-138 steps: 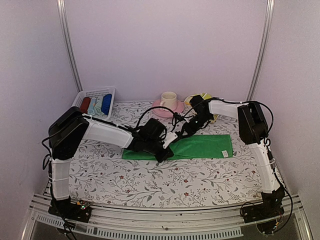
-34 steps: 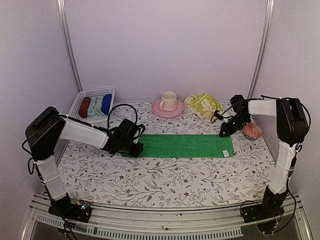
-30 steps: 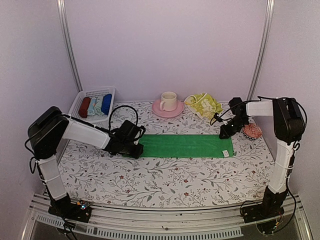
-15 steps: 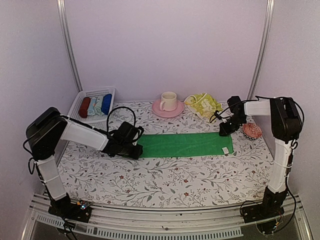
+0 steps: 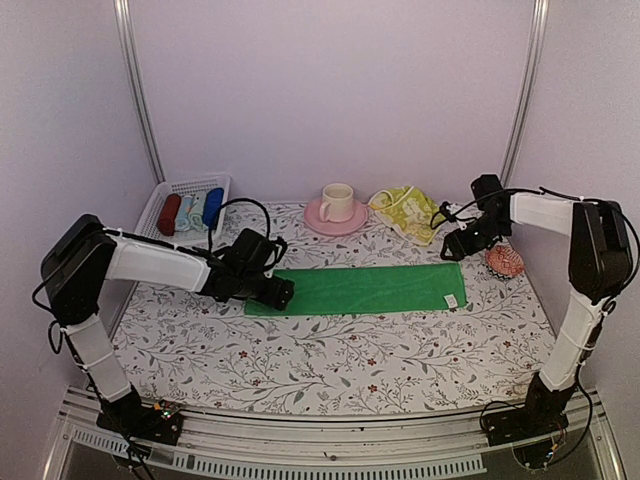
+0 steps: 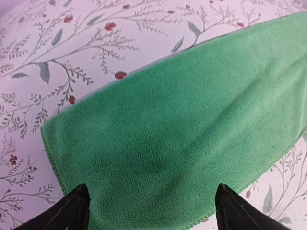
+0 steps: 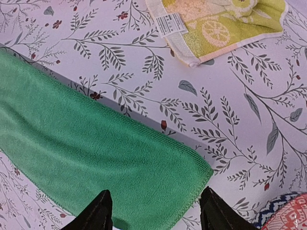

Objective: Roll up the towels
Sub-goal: Smooth out the towel at the center of the board.

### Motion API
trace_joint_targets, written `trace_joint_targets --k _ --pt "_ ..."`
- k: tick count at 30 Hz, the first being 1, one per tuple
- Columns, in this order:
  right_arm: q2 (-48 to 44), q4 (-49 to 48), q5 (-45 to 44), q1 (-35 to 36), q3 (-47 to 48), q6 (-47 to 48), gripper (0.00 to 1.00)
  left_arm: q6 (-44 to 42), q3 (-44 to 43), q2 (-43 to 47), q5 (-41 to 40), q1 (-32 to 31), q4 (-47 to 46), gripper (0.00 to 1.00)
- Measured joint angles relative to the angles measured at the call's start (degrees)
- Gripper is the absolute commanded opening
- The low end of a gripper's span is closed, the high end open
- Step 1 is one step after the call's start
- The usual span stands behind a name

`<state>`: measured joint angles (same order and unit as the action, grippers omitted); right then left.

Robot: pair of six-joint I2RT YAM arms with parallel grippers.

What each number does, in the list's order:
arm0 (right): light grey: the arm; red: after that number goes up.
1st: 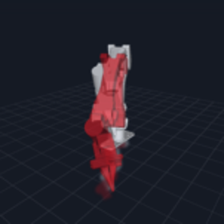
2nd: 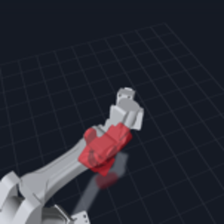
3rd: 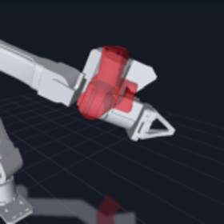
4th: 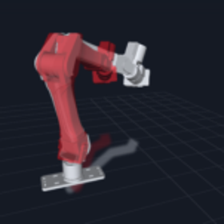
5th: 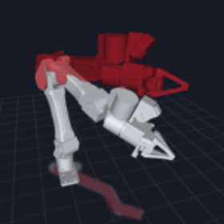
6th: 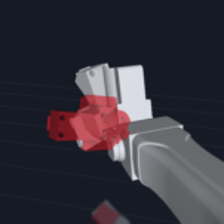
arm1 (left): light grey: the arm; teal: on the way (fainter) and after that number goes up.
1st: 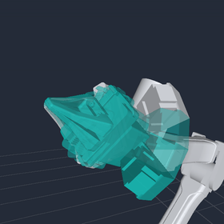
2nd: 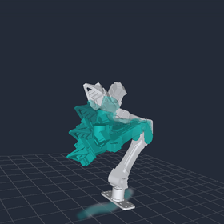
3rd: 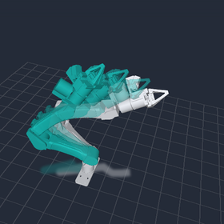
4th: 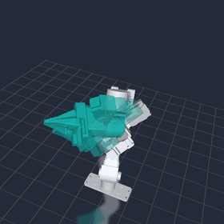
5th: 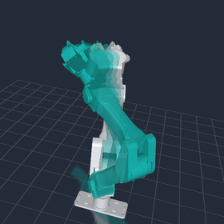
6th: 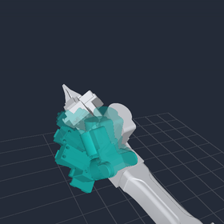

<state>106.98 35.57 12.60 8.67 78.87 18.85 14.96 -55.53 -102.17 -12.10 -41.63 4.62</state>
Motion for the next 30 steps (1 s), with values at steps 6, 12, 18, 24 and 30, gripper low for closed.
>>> trace_joint_targets --k 6,12,18,24,30 --pt "-2.0 0.2 2.6 -4.0 -6.9 -0.7 0.42 -0.8 -1.7 2.0 0.1 -0.6 -1.5 0.92" --pt "-3.0 1.4 7.1 -5.6 -12.3 1.3 0.29 -3.0 -4.3 0.4 -0.2 -0.2 -1.9 0.82" --pt "-3.9 1.7 13.1 -5.1 -12.6 3.5 0.27 -5.2 -11.3 -3.8 1.4 4.5 -2.7 0.65" --pt "-3.6 2.8 15.7 -4.0 -12.6 5.7 0.26 -7.6 -17.7 -13.3 5.1 6.4 -3.5 0.58" --pt "-2.3 4.3 17.4 -2.1 -12.6 7.5 0.26 -9.0 -19.4 -17.1 7.8 4.6 -3.3 0.52"
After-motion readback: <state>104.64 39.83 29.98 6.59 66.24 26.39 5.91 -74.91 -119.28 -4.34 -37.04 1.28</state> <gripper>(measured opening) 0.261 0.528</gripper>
